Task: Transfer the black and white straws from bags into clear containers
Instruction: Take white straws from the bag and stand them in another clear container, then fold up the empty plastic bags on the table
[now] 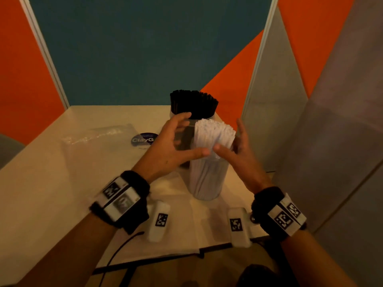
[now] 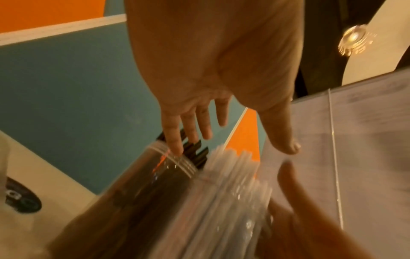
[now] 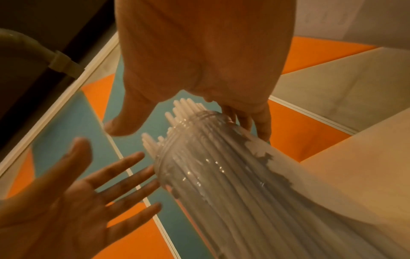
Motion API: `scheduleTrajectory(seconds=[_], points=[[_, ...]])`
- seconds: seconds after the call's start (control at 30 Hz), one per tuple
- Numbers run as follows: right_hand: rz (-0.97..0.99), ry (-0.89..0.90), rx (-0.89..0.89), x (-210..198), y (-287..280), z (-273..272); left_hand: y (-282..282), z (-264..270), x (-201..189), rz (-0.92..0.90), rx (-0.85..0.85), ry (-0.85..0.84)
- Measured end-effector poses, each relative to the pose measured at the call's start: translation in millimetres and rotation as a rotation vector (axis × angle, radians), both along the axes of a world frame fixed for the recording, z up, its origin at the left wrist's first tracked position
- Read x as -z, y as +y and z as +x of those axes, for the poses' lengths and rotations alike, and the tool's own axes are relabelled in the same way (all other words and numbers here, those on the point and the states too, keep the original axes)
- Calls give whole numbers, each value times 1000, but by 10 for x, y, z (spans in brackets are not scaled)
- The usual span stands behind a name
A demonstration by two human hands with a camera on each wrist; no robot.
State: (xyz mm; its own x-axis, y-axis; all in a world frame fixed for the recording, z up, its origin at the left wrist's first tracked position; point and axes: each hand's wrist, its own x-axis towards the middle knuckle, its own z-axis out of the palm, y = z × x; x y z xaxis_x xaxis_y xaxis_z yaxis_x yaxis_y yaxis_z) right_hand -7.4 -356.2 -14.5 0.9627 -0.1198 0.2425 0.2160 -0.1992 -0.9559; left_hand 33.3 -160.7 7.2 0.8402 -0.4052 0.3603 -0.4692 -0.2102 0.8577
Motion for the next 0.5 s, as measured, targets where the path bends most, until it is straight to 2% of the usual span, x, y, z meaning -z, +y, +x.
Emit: scheduleTrajectory(seconds=[0.13, 0.2, 0.27, 0.3, 0.37, 0.43, 0.5], points=[[-180, 6, 103, 105, 89, -219, 661, -316, 50, 195, 12, -35], [-233, -94, 201, 151, 176, -421, 1021, -516, 140, 427, 65, -46], [-354, -207, 206, 203, 339, -670, 1314, -695, 320, 718, 121, -5], [-445, -224, 160, 233, 452, -785, 1434, -765, 443, 864, 146, 18], [-617, -125, -50, 275, 723, -984, 1593, -883, 647, 1051, 163, 29], [-794, 50, -317, 374, 1000, -1100, 1679, -959, 769, 1102, 124, 22], [-978, 126, -485, 540, 1217, -1094, 1694, -992, 865, 1125, 75, 18]])
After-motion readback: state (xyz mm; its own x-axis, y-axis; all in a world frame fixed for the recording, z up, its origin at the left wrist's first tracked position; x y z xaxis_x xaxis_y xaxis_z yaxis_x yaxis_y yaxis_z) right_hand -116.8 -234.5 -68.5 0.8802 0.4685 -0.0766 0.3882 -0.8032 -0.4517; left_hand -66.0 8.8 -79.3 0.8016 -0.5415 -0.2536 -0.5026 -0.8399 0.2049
